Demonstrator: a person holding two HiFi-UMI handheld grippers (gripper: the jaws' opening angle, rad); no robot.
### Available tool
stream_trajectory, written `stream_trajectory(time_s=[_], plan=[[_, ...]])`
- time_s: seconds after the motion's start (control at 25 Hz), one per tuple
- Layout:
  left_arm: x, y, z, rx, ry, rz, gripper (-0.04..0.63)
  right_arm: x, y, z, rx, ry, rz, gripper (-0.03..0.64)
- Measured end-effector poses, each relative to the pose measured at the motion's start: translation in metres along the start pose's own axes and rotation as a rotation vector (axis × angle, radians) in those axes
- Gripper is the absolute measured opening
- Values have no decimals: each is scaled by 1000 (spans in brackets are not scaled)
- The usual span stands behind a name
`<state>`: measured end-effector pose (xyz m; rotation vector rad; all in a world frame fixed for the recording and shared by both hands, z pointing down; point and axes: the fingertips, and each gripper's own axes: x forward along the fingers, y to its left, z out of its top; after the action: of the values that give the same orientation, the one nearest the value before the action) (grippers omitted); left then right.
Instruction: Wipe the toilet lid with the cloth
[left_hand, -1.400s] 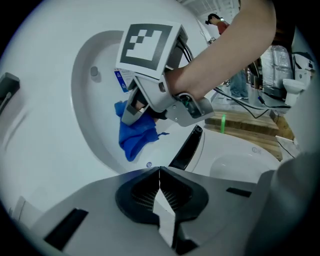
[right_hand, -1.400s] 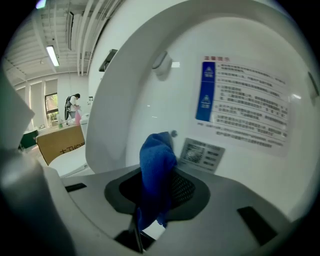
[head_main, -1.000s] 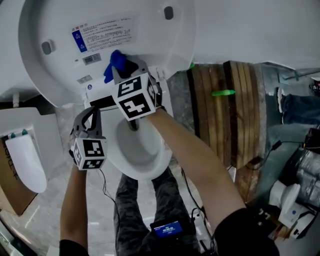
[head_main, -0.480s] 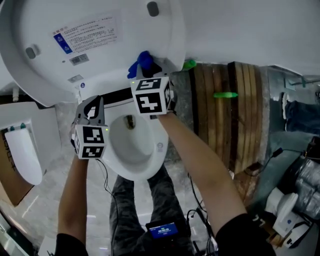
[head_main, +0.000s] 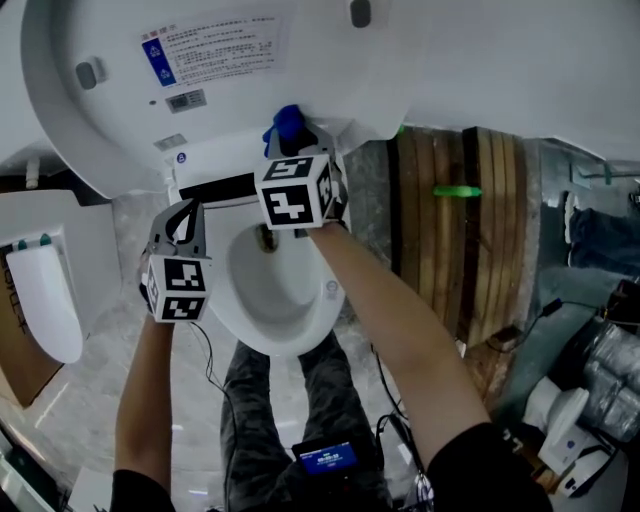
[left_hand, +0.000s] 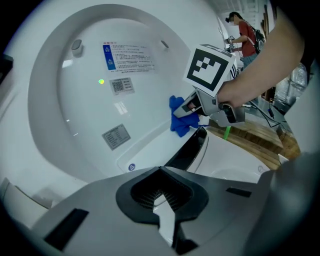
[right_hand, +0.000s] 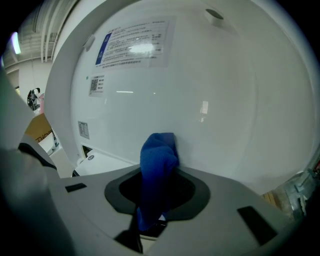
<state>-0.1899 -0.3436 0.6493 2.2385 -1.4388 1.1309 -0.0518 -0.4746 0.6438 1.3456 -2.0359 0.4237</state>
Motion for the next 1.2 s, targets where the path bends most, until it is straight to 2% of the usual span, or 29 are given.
stream_trajectory(time_s=[0.36,0.56,0.68,0.92,1.04,1.2], plan=[[-28,35,-40,-12,-12,-8,12,10,116,21,-104,-6,103,100],[-38,54,-57,-18,-36,-33,12,16,188,30,-216,-2,233,100],[-43,61,-66,-30,-40,-36,12,15,215,35,-277,-1,289,100],[-52,55,-76,-21,-28,-65,12,0,201,35,-271,19,284,100],[-50,47,-69,-9,-37,-75,12,-8,167,41,-260,13,241,100],[-43,28,-52,14,-39,-80,12,-28,97,52,-209,-3,147,100]])
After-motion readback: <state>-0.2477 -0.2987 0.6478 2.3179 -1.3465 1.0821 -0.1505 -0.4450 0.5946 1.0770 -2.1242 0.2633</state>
